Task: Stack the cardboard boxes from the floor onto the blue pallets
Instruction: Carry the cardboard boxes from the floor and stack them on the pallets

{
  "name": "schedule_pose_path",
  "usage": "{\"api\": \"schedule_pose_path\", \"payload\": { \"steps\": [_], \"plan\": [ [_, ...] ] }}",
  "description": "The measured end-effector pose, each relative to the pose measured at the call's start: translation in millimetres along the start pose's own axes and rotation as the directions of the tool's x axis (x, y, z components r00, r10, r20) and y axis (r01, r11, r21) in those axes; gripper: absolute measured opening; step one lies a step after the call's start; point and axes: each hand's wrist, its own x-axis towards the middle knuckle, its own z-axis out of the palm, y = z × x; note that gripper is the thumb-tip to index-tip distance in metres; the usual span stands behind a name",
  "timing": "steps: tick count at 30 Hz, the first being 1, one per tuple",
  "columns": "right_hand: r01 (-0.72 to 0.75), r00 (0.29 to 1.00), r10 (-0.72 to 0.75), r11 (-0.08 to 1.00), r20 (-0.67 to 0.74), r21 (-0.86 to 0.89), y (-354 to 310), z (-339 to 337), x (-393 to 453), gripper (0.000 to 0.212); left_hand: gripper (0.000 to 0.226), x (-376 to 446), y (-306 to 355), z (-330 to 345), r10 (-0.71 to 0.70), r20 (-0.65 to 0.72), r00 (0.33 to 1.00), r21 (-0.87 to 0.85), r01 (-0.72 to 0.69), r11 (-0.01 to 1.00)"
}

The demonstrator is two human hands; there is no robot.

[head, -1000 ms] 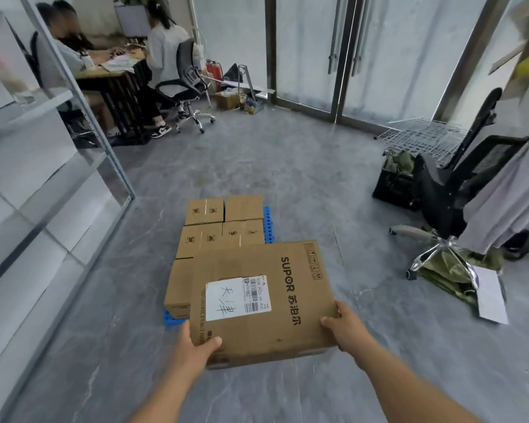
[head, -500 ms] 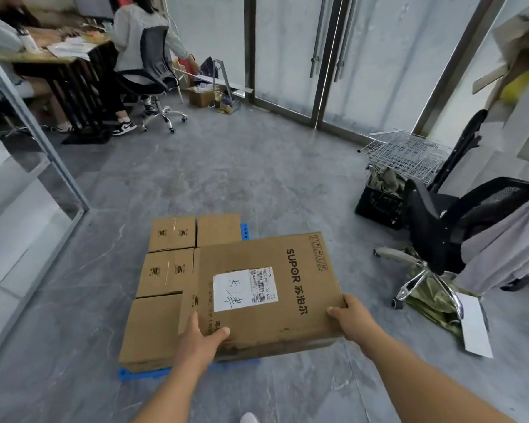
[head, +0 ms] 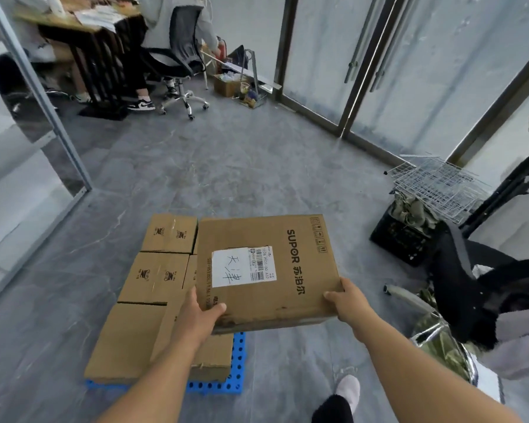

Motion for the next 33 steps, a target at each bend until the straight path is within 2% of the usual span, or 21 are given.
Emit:
{"api": "schedule_pose_path", "payload": {
  "steps": [6,10,14,18,21,23,26,30,33],
  "plan": [
    [0.073,0.986,-0.062,0.995,0.153,-0.07,-33,-13,106,0.035,0.086,43,30,41,-0.124,-0.12,0.985,-0.1,0.112,0.989],
    [0.149,0.952,-0.112,0.983,0.285,-0.11,-59,-40,182,0.037,0.085,65,63,83,-0.207,-0.201,0.957,-0.157,0.177,0.972],
    [0.247,0.903,-0.157,0.951,0.399,-0.185,-94,-54,250,0.039,0.09,87,94,121,-0.297,-0.31,0.903,-0.193,0.246,0.95],
    [0.288,0.855,-0.137,0.928,0.5,-0.238,-124,-43,308,0.04,0.086,109,113,146,-0.379,-0.407,0.831,-0.206,0.321,0.924],
    [0.334,0.816,-0.13,0.901,0.563,-0.276,-152,-22,345,0.044,0.077,136,115,154,-0.426,-0.444,0.788,-0.321,0.304,0.897],
    [0.357,0.795,-0.097,0.872,0.598,-0.333,-166,-5,368,0.046,0.075,155,114,155,-0.461,-0.448,0.766,-0.383,0.301,0.873],
    [0.407,0.759,-0.063,0.822,0.648,-0.398,-186,22,395,0.044,0.084,178,114,156,-0.513,-0.418,0.75,-0.453,0.318,0.833],
    [0.456,0.711,-0.022,0.775,0.702,-0.437,-211,67,429,0.043,0.074,209,105,163,-0.592,-0.398,0.701,-0.564,0.322,0.761],
    [0.476,0.67,0.026,0.752,0.742,-0.456,-219,98,453,0.046,0.074,232,95,170,-0.655,-0.354,0.667,-0.628,0.349,0.695]
  ]
}}
